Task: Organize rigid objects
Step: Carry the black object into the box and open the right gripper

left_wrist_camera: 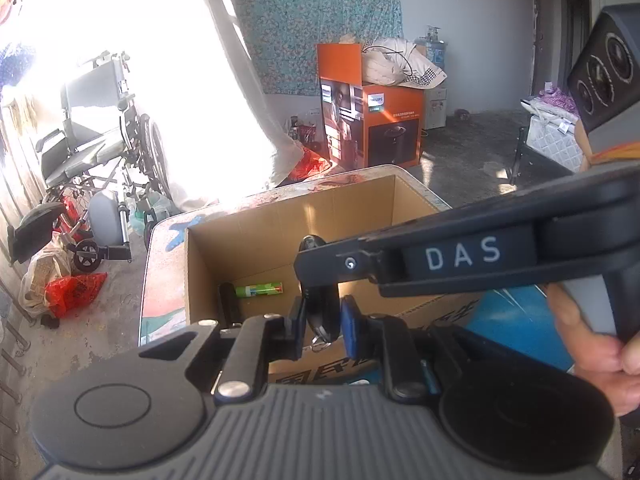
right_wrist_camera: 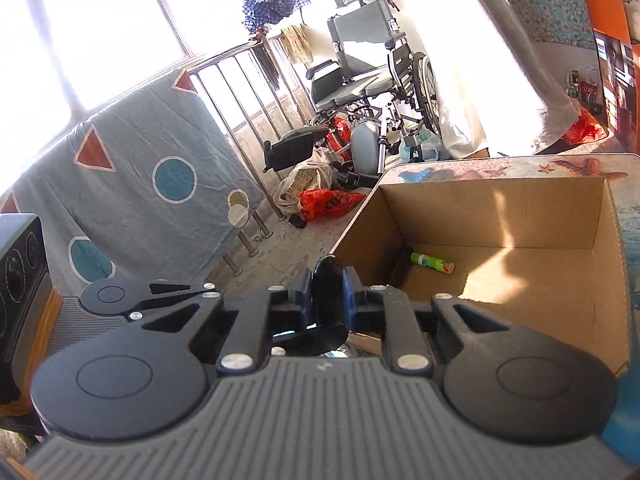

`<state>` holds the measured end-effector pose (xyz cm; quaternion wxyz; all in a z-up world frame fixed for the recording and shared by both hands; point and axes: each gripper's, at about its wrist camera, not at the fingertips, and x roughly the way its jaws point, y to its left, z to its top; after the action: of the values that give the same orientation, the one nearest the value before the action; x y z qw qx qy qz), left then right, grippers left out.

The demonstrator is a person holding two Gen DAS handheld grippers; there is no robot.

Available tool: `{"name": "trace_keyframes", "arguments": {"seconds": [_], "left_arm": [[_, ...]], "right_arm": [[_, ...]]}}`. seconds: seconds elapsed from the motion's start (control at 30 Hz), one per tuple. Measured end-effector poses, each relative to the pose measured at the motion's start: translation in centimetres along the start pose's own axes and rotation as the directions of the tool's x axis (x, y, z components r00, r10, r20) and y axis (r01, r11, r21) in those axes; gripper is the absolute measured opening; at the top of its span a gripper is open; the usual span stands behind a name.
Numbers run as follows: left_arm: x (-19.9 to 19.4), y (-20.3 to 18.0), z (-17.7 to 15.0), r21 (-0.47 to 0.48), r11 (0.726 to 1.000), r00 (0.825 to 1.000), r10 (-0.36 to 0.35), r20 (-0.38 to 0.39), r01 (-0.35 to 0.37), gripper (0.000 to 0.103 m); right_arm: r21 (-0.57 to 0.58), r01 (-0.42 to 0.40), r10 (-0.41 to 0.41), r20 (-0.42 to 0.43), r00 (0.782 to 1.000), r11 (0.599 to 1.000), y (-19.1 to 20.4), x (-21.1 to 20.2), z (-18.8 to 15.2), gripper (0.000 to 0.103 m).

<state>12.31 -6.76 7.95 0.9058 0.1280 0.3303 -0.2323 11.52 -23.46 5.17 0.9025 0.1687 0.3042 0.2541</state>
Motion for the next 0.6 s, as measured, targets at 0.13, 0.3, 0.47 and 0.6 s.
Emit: {"name": "trace_keyframes", "arguments": {"seconds": [0.13,0.3,0.47,0.6], "left_arm": [[5.2,3.1,2.7,-0.091,0.996,0.991,-0.029,-0.132,0.017,0.020],[10.3,5.9,3.8,-0.134,0.991,0.970,-0.030,-0.241,-0.002,0.019],[14.3,7.5,3.6,-0.145,0.989,0.943,-0.010,-0.333,-0.041,0.019],[14.5,7.3,3.2,-0.148,0.988,0.937,-0.008,-0.348,-0.046,0.021]], "right_arm": [[0.125,-0.037,0.056,-0.151,0.987,0.991,-3.9,5.3,4.2,0.015],[0.274,-0.012,0.108,-0.338,0.935,0.962,-9.0,13.0,6.1,0.014],[0.310,0.045,0.104,-0.449,0.887,0.950,-11.7,18.6,4.9,0.014],[0.277,0.068,0.087,-0.510,0.856,0.958,-12.8,22.1,4.4,0.016]]}}
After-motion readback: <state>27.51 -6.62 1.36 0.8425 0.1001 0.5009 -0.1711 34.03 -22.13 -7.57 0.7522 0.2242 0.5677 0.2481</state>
